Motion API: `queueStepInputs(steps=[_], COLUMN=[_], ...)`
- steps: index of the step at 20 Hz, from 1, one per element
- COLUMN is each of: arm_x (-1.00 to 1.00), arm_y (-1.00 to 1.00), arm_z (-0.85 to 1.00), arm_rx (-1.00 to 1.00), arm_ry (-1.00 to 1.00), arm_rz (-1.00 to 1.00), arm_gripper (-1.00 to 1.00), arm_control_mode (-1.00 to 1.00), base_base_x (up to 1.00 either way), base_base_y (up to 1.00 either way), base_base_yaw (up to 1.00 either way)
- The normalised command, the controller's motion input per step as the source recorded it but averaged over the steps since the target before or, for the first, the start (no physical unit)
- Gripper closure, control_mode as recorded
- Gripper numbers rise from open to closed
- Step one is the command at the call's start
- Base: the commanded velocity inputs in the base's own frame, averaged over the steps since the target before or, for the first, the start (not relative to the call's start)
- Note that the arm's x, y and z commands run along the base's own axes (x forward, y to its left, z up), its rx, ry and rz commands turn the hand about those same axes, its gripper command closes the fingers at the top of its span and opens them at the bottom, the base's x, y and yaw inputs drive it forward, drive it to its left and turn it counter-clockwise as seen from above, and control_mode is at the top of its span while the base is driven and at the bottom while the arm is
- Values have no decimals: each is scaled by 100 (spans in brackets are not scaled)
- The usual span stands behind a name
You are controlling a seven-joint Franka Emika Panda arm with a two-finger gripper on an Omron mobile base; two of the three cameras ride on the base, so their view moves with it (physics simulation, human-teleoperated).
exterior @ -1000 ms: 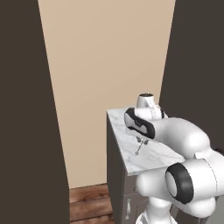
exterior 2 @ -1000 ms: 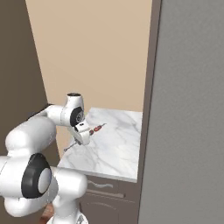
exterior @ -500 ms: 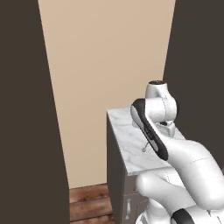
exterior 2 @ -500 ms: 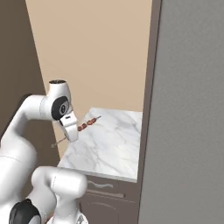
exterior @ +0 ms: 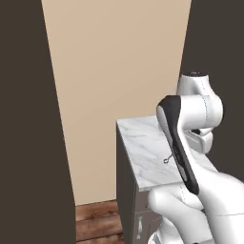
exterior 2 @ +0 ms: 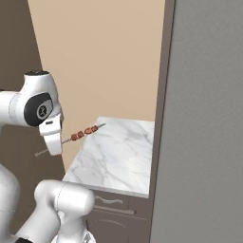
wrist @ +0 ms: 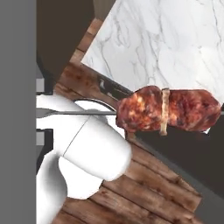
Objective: Store the kebab skewer in the freezer for long-term storage. Close the freezer door after placing the cooked food.
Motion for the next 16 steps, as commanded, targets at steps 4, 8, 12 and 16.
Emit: queueStepInputs(steps=[4, 8, 12, 16], arm_x=[-52, -31, -52, -50], arm_y=[0, -21, -26, -4], arm_z=[35, 0, 0, 0], arm_rx=[3, 12, 28, 15], arm_ry=[2, 16, 6, 3], arm_rz=[-19, -10, 0, 0], arm_gripper=[100, 100, 100, 100], arm_control_mode=[-100, -100, -100, -100], base_base_x=[0, 0, 0, 0], base_base_y=[0, 0, 0, 0], base_base_yaw=[0, 0, 0, 0])
